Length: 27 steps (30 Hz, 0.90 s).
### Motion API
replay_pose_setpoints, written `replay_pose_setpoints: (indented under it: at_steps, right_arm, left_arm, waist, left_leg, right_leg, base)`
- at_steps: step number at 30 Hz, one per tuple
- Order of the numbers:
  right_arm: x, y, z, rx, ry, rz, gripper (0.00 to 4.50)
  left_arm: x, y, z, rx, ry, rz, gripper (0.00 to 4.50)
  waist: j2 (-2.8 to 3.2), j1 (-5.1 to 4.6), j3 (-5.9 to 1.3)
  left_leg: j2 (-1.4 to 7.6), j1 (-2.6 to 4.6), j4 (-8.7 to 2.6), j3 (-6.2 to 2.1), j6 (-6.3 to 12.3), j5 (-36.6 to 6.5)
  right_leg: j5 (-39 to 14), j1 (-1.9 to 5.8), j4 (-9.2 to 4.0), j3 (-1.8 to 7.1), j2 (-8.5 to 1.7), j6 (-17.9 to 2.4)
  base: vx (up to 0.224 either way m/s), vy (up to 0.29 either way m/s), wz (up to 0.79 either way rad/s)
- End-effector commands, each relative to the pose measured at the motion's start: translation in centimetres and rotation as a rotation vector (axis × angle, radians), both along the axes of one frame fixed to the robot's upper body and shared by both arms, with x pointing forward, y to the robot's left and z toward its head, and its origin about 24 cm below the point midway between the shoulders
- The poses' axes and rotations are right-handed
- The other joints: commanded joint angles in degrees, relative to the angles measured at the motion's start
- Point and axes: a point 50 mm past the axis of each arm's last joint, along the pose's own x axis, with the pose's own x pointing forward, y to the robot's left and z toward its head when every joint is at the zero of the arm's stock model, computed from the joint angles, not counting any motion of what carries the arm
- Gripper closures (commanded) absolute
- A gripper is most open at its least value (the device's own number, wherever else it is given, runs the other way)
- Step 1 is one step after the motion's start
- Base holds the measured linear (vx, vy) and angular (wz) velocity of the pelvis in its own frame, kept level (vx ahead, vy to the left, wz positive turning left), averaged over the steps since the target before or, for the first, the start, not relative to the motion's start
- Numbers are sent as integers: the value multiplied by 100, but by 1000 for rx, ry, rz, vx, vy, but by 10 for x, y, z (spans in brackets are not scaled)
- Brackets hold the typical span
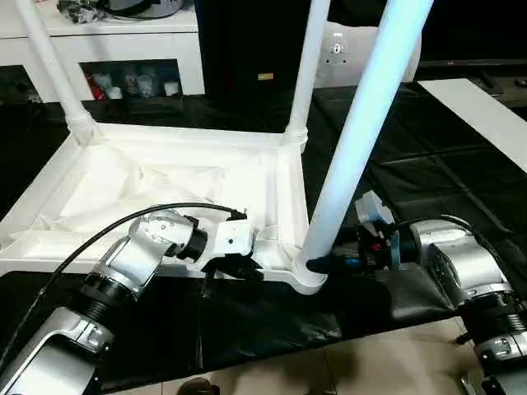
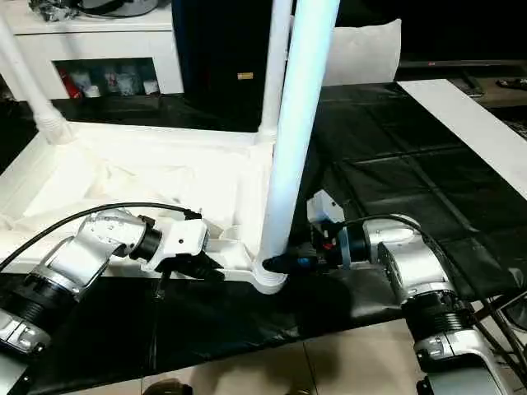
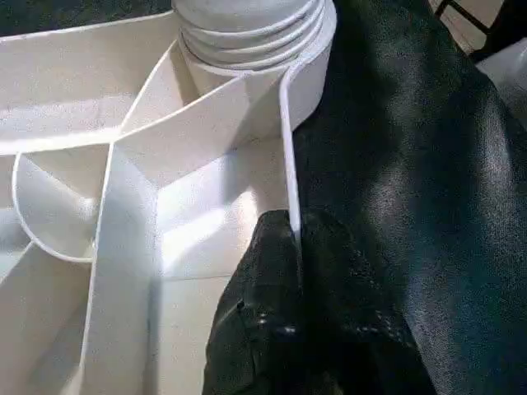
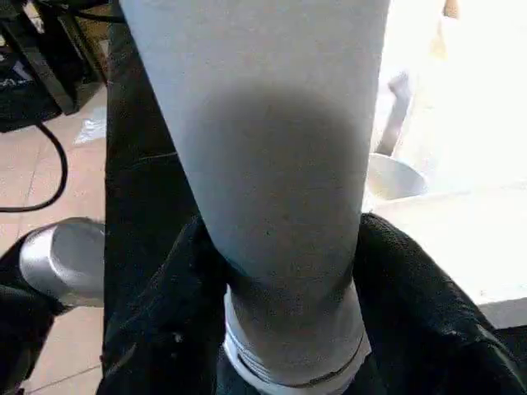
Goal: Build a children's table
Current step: Rotate leg to tighten
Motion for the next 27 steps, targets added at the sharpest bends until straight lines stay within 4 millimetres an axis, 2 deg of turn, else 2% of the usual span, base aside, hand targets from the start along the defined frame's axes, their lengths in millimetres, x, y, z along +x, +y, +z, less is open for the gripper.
replay_pose_setpoints:
  at_steps: [1, 3, 5, 9, 11, 12, 13, 14, 15, 16, 18, 20, 21, 22, 23, 26, 27]
  right_arm:
    - [-3, 5, 2, 28, 25, 45, 258]
    - [-4, 6, 1, 41, 37, 31, 258]
    - [-2, 9, -5, 35, 66, -55, 258]
    - [11, 18, -17, 6, 76, -290, 258]
    - [17, 24, -20, 13, 75, -389, 258]
    - [24, 32, -23, 25, 83, -506, 258]
    - [24, 32, -23, 25, 84, -508, 259]
    - [32, 42, -24, 39, 89, -627, 259]
    - [32, 42, -25, 40, 89, -635, 259]
    - [39, 49, -26, 39, 105, -749, 259]
    - [47, 56, -29, 22, 101, -871, 259]
    - [48, 63, -30, 51, 119, -899, 259]
    - [48, 67, -30, 66, 119, -896, 224]
    - [47, 72, -29, 76, 90, -889, 189]
    - [45, 74, -28, 94, 68, -863, 189]
    - [44, 72, -26, 114, 58, -851, 154]
    - [42, 65, -24, 121, 22, -826, 146]
  left_arm:
    - [-3, -9, -2, 20, 3, -60, 450]
    - [-2, -9, -1, 1, 7, -24, 450]
    - [2, -16, 2, -58, 28, 79, 450]
    - [7, -30, 4, -151, 42, 237, 450]
    - [9, -38, 4, -187, 48, 307, 450]
    - [10, -48, 3, -223, 65, 385, 450]
    - [10, -48, 3, -224, 65, 386, 450]
    - [13, -58, 2, -245, 67, 482, 450]
    - [13, -58, 2, -245, 66, 487, 450]
    - [18, -65, 2, -255, 45, 563, 450]
    - [23, -71, 4, -257, 3, 623, 450]
    - [25, -75, 6, -257, -28, 632, 450]
    - [26, -77, 7, -256, -48, 629, 450]
    - [26, -79, 8, -249, -64, 628, 450]
    - [27, -78, 9, -244, -76, 630, 450]
    - [29, -76, 9, -239, -83, 649, 450]
    - [30, -72, 8, -219, -119, 642, 450]
  waist:
    - [-68, -31, -406]
    - [-65, -29, -407]
    - [-63, -20, -403]
    - [-61, -80, -366]
    - [-87, -166, -339]
    - [-73, -228, -330]
    - [-81, -297, -321]
    - [-83, -321, -339]
    - [-85, -373, -333]
    - [-93, -451, -342]
    - [-98, -514, -340]
    - [-100, -522, -360]
    - [-106, -519, -360]
    - [-86, -515, -359]
    - [-81, -514, -365]
    - [-68, -476, -385]
    - [-66, -468, -382]
  left_leg:
    - [173, 102, -383, 12, 350, -897]
    - [171, 101, -381, 13, 349, -870]
    - [172, 105, -382, 14, 334, -821]
    - [147, 103, -410, -3, 167, -1141]
    - [129, 97, -436, -30, 23, -1429]
    - [135, 113, -447, -26, -31, -1538]
    - [117, 111, -444, -44, -51, -1652]
    - [108, 104, -438, -51, -60, -1634]
    - [111, 88, -447, -52, -67, -1620]
    - [92, 54, -441, -62, -58, -1566]
    - [73, 85, -416, -50, -25, -1607]
    - [60, 77, -401, -42, 74, -1526]
    - [71, 83, -402, -33, 130, -1503]
    - [77, 80, -406, -32, 153, -1486]
    - [84, 70, -409, -33, 159, -1467]
    - [111, 92, -415, -17, 223, -1265]
    - [111, 76, -423, -17, 250, -1226]
  right_leg:
    - [-881, 301, -369, 296, -309, -1265]
    - [-849, 304, -359, 295, -304, -1266]
    - [-810, 302, -352, 297, -305, -1289]
    - [-1474, 295, -436, 290, -323, -1129]
    - [-2128, 296, -507, 266, -324, -894]
    - [-2246, 273, -521, 274, -314, -851]
    - [-2422, 268, -552, 257, -314, -831]
    - [-2454, 287, -556, 252, -318, -793]
    - [-2447, 284, -550, 255, -313, -782]
    - [-2487, 300, -563, 237, -297, -708]
    - [-2561, 249, -602, 239, -295, -694]
    - [-2473, 253, -612, 245, -293, -684]
    - [-2391, 243, -609, 251, -287, -695]
    - [-2291, 241, -604, 254, -286, -724]
    - [-2212, 245, -598, 256, -289, -741]
    - [-1555, 255, -536, 272, -267, -945]
    - [-1404, 274, -517, 270, -266, -1005]
  base:
    - [0, 0, 0]
    - [0, 0, 0]
    - [0, 0, 0]
    - [0, 0, 0]
    - [0, 0, 0]
    - [0, 0, 0]
    - [0, 0, 0]
    - [0, 0, 0]
    - [0, 0, 0]
    - [0, 0, 0]
    - [0, 0, 0]
    - [0, 0, 0]
    - [0, 0, 0]
    - [0, 0, 0]
    - [0, 0, 0]
    - [0, 0, 0]
    - [0, 0, 0]
